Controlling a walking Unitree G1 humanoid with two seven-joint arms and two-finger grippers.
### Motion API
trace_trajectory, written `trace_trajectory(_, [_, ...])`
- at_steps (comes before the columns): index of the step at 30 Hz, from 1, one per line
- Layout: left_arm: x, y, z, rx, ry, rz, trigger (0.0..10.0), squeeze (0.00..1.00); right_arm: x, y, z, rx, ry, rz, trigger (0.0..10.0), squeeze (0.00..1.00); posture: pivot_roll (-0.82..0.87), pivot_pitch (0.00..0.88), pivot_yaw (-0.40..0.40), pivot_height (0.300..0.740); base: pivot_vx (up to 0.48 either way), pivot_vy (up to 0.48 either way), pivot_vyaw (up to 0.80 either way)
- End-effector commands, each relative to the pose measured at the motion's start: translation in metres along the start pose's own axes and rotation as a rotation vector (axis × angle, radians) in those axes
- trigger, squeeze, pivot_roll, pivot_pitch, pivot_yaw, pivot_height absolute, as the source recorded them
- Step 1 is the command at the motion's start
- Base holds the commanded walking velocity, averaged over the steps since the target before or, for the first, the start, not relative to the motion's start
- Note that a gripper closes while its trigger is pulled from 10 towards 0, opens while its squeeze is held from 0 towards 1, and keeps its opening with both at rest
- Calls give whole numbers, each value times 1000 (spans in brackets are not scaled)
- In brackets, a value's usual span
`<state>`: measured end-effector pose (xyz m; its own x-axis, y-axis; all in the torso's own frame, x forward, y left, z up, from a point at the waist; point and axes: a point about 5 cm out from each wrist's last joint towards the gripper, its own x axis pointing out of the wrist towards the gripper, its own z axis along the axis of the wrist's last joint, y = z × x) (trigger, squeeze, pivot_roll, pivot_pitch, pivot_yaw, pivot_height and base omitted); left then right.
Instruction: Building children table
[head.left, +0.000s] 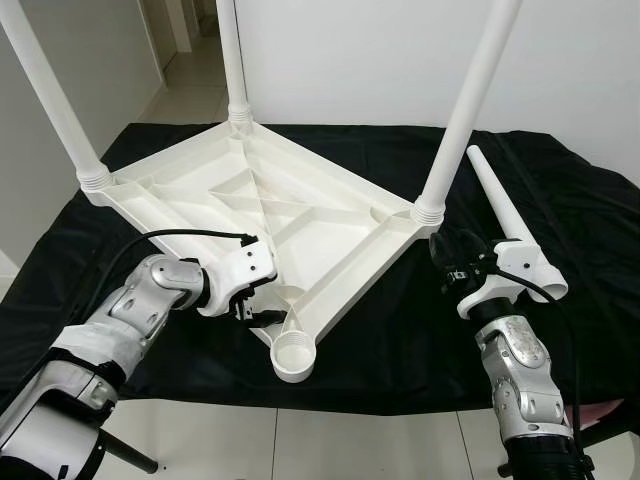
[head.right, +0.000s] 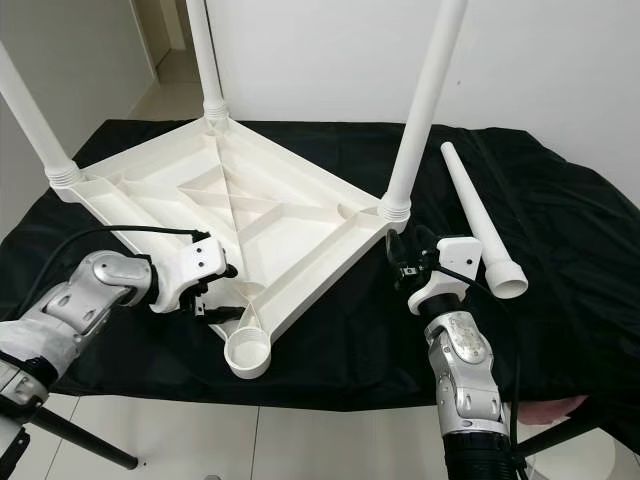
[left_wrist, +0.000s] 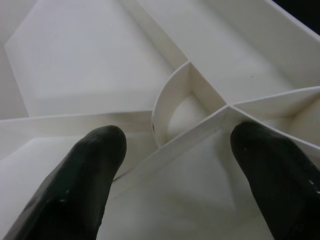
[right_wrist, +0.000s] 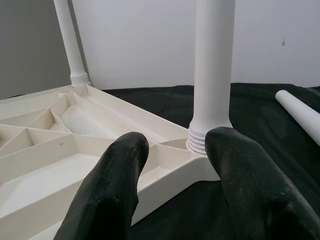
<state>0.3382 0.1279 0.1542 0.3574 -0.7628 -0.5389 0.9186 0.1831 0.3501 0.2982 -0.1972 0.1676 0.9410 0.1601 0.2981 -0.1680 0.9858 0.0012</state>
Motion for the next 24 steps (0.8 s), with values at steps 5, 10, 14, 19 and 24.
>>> trace_trajectory(5, [16,-17,5,18,-20,-176,10000,0,-3,-3,2,-14,0,-10,10000,0,-9,70,48,740,0,0,0])
trace_trajectory(10, [22,-22,7,16,-37,-188,10000,0,-3,-4,2,-16,1,-12,10000,0,-9,70,48,740,0,0,0])
trace_trajectory(14, [38,-34,21,-10,-109,-208,10000,0,-4,-4,3,-16,-1,-16,10000,0,-15,76,50,740,0,0,0])
trace_trajectory(19, [53,-44,35,-47,-174,-209,10000,0,-4,-3,3,-16,-1,-15,10000,0,-15,80,53,740,0,0,0])
trace_trajectory(24, [64,-51,45,-74,-217,-211,10000,0,-3,-2,3,-13,2,-12,10000,0,-11,82,46,740,0,0,0])
